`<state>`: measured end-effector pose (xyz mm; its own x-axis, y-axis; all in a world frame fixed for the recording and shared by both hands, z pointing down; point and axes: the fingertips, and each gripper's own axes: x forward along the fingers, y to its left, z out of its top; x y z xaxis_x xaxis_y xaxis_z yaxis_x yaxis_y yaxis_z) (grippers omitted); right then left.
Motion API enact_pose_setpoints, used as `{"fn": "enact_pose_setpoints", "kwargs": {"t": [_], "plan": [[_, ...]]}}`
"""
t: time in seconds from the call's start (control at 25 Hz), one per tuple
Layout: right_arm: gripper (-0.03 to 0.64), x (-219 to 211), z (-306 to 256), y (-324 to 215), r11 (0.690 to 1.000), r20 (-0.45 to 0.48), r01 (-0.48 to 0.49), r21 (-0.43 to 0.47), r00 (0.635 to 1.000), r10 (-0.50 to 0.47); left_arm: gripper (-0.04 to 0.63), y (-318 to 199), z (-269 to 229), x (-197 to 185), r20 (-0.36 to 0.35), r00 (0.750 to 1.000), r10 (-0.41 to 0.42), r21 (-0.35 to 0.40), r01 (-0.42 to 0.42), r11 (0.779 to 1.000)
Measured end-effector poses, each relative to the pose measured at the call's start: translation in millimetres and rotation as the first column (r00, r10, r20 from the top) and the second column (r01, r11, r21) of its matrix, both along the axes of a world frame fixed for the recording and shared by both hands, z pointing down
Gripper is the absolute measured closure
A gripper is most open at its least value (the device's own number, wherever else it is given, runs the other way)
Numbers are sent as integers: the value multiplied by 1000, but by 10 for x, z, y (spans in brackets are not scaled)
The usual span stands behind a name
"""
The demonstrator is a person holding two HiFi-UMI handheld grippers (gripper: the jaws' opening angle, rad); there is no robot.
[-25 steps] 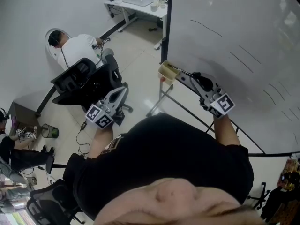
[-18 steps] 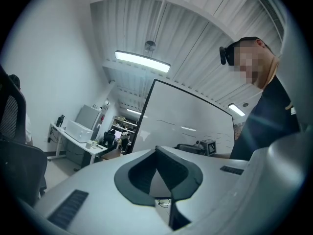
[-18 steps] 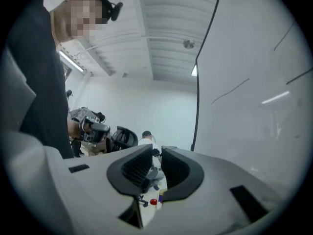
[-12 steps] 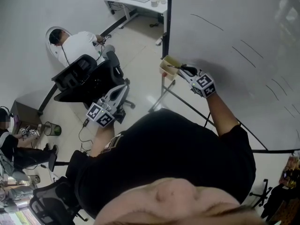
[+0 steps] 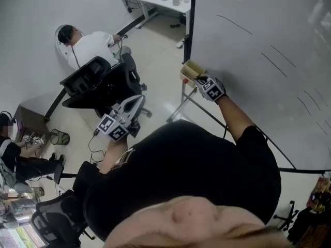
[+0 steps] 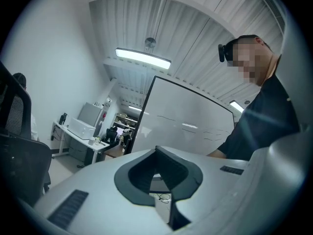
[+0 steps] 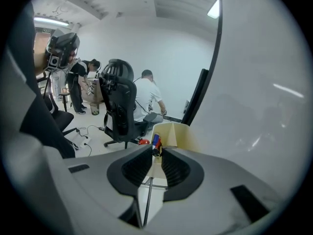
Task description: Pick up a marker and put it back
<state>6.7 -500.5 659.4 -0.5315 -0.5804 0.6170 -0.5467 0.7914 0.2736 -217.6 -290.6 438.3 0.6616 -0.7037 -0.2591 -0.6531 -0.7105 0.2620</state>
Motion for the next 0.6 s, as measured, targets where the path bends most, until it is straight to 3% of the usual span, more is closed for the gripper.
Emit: {"fn": "enact_pose_setpoints", "kwargs": {"t": [0.24, 0.4, 0.52, 0.6], "plan": [[544, -18, 132, 7, 1000, -12, -3, -12, 1000, 3, 595, 2, 32, -23, 2, 1000, 3, -8, -3, 1000], [458, -45, 95, 90, 1000, 3, 9, -24, 1000, -8, 595, -3, 37, -88, 5, 1000, 20, -13, -20, 1000], [430, 13, -126, 199, 1000, 63, -4, 14, 998, 3, 595, -17, 44, -149, 5, 999, 49, -21, -49, 999], [429, 112, -422, 311, 997, 165, -46, 68, 986, 34, 595, -21, 65, -208, 4, 997, 73, -29, -73, 997]]}}
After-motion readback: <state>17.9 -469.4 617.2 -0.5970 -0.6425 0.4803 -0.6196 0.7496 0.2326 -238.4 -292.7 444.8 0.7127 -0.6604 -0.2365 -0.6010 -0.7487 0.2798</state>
